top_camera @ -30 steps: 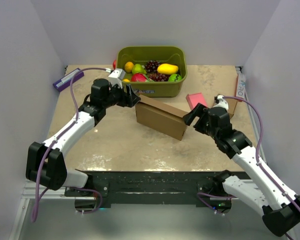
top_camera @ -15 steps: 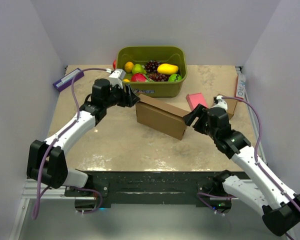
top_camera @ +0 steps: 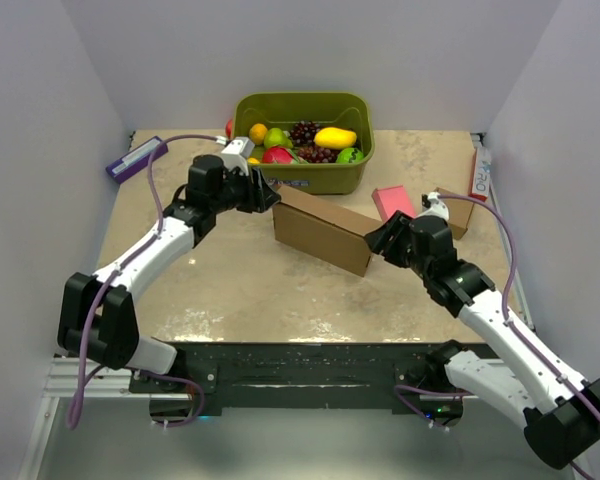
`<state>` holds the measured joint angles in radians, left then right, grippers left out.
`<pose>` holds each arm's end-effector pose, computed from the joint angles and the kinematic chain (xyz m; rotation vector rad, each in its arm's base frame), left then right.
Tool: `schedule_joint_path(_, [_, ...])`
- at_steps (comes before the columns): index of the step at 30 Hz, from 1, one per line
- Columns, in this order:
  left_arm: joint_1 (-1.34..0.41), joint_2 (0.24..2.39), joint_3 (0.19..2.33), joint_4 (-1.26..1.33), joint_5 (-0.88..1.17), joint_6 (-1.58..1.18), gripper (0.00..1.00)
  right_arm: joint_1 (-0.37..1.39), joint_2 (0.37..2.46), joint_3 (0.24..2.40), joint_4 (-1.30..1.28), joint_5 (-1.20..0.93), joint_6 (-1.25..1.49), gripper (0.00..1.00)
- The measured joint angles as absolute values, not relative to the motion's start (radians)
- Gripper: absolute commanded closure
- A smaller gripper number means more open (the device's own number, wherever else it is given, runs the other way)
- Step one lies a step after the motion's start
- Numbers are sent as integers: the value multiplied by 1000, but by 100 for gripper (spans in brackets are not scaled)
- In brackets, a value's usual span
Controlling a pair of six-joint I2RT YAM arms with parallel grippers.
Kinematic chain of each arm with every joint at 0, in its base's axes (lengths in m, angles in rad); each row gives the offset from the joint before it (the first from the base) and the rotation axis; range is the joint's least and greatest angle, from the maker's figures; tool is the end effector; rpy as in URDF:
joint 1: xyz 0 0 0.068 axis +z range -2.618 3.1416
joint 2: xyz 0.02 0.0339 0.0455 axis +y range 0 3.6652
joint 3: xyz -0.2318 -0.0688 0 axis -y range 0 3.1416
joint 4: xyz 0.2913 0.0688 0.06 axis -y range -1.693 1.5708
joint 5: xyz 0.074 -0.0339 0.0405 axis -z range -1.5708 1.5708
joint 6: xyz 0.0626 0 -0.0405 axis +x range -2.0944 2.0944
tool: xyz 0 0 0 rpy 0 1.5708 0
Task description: Fold the paper box
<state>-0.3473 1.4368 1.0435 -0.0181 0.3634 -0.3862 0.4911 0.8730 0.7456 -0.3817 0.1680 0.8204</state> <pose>0.3709 -0.1579 0.2340 0.2052 2.0401 -0.8271 0.2573 0.1257 0.2475 0.4531 2.0845 0.6205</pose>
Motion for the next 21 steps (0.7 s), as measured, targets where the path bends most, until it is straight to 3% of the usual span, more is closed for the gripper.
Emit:
schedule_joint_path(15, [-350,1497,1079,-24,374,-386,62,497,900,722,-325,160,826,64])
schedule_joint_path(18, [-349,1506,1085,-23,376,-386,61,497,903,718,-317,160,825,63])
schedule_joint_path(21, [-349,1505,1085,-20,380,-385,61,497,903,717,-317,160,826,51])
